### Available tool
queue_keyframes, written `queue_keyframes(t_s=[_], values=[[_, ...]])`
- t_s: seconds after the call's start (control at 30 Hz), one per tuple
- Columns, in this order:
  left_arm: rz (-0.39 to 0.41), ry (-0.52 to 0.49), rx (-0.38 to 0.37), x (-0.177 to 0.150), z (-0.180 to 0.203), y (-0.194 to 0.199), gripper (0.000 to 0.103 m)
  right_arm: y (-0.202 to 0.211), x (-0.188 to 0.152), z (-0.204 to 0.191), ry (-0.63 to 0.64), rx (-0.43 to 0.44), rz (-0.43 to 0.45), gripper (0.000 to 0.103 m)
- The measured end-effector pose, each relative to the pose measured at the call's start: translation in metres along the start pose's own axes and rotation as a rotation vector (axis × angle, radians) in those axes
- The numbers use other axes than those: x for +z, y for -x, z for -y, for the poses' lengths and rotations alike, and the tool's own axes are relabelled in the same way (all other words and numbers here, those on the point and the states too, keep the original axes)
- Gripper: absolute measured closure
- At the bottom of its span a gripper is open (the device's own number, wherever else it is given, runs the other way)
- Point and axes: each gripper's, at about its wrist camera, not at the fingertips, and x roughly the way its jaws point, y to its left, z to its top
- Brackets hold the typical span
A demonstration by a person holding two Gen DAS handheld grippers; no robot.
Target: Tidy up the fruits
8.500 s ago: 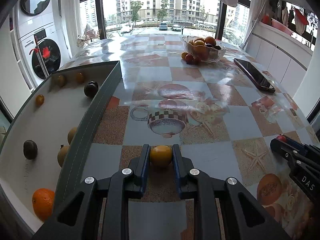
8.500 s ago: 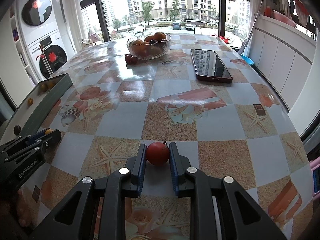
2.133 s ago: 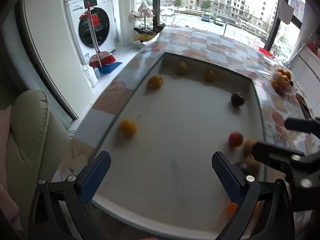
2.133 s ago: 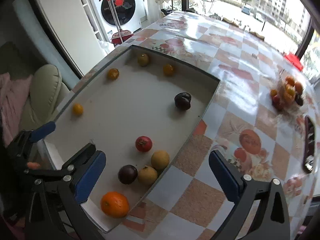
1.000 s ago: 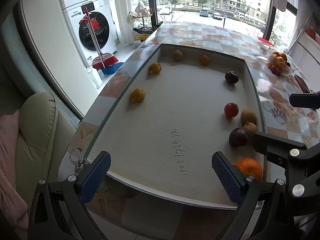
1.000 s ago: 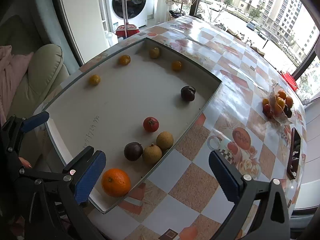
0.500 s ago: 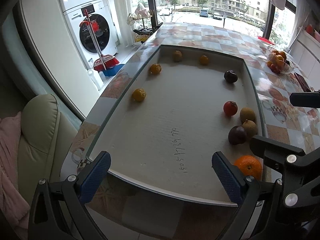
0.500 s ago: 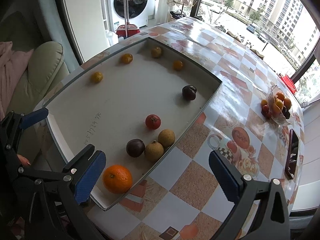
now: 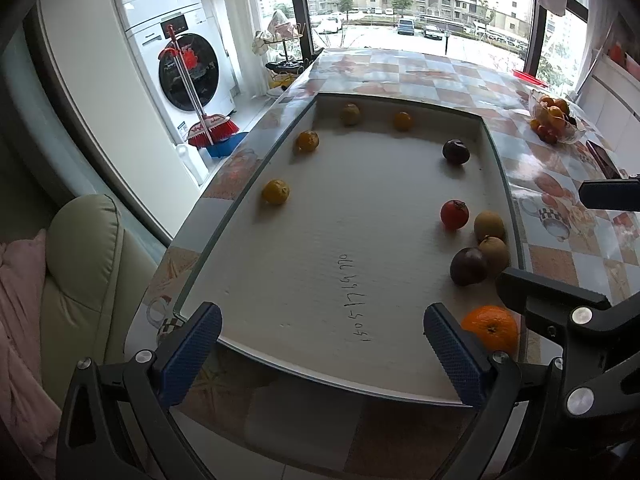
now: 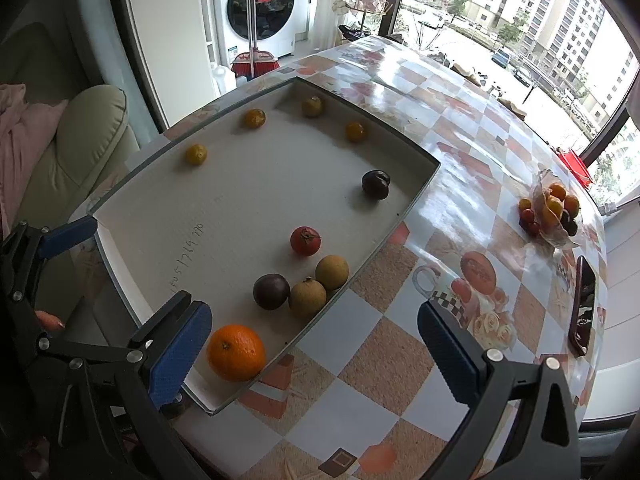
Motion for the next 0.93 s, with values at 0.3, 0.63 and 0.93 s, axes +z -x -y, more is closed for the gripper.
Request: queue_keyframes(t_s=[0.3, 0.63, 0.93], values=[[0.002, -0.004, 0.004, -0.0005, 0.0018, 0.0013, 0.002, 0.0015, -0.0007, 0.001, 0.0, 0.001, 0.003, 0.0], [0.003, -0.003, 0.004, -0.0021, 0.0036, 0.0036, 0.002, 0.0042, -0.001, 0.0003, 0.0, 0.002, 0.008, 0.0], [0.034, 0.005, -0.004, -0.0042, 0.0025, 0.0097, 0.002, 0.0063, -0.0012, -0.0013, -0.001, -0.002, 0.013, 0.0]])
